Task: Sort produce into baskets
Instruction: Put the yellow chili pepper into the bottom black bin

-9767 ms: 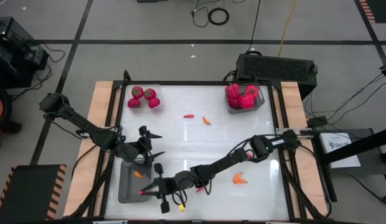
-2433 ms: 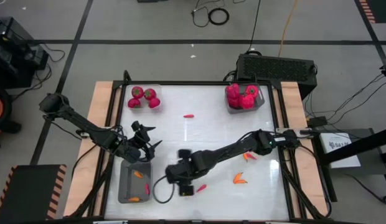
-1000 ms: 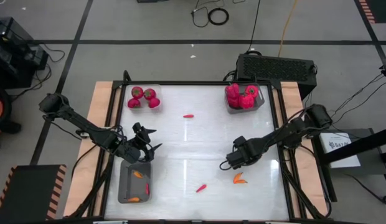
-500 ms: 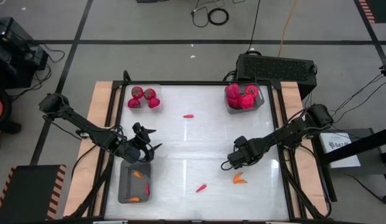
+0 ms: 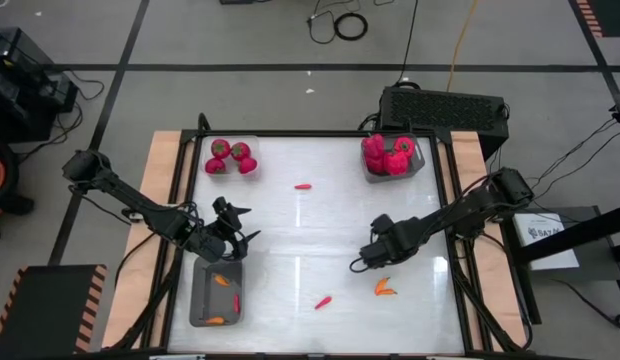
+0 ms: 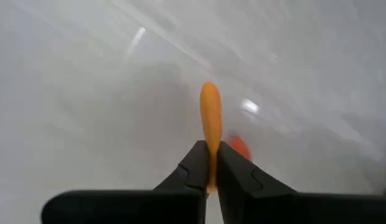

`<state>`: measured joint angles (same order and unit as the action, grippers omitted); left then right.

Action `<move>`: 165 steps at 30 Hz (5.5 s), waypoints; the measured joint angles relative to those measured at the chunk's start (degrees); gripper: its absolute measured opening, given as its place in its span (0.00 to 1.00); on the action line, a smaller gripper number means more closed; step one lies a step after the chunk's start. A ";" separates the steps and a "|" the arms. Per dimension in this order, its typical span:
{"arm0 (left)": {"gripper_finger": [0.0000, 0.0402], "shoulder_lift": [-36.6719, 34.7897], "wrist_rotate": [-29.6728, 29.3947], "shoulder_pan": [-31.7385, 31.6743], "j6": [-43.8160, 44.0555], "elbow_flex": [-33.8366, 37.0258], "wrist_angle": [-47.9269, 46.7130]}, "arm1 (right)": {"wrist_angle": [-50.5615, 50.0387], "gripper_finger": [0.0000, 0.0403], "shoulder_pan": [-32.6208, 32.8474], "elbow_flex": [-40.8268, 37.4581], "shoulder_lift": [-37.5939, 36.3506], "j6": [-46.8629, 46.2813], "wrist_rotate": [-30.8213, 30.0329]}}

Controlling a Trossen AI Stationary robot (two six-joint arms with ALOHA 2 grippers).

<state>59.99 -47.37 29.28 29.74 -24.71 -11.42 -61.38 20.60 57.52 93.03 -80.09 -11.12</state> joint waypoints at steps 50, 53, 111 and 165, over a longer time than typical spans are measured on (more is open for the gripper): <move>0.85 0.02 -1.25 -0.01 -0.02 0.00 -2.27 | 72.88 0.28 -0.20 66.81 58.70 77.51 -2.27; 0.85 0.02 -1.27 0.00 -0.02 0.00 -2.32 | 68.63 0.31 -0.13 66.81 57.39 76.13 -2.09; 0.85 0.02 -0.90 -0.02 1.46 -0.04 -2.82 | 15.10 0.35 20.65 1.94 1.56 12.81 8.06; 0.85 0.02 -4.15 -0.02 1.48 0.00 -2.84 | 114.34 0.02 2.11 31.01 43.85 76.72 -3.70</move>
<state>60.01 -51.53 29.26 31.22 -24.71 -14.26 52.97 22.71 88.54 136.88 -3.37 -14.82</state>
